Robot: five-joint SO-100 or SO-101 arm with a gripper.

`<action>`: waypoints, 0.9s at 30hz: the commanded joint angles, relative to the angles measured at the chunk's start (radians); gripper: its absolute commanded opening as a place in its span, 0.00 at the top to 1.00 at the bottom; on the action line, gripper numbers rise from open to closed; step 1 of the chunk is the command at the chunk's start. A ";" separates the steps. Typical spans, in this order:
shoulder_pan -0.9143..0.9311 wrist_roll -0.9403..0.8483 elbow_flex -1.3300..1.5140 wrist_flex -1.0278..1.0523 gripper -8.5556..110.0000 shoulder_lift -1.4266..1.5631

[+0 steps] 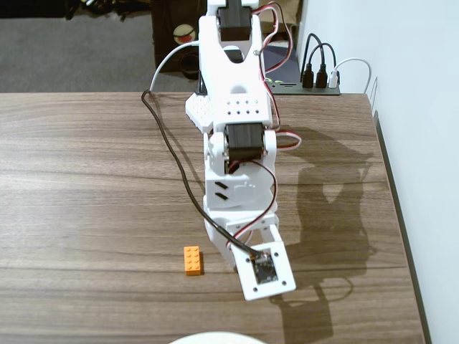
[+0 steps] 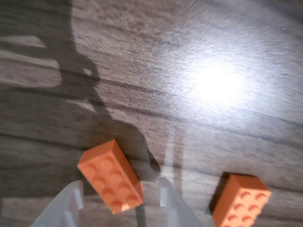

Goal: Grasp a lego block and put it on the plate.

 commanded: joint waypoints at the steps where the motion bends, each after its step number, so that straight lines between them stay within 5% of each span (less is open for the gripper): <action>1: -0.003 -0.009 -0.020 -0.017 0.75 0.000; 9: -0.011 -0.003 -0.026 -0.041 0.87 -0.026; 27: 0.029 0.092 -0.067 -0.034 0.87 0.201</action>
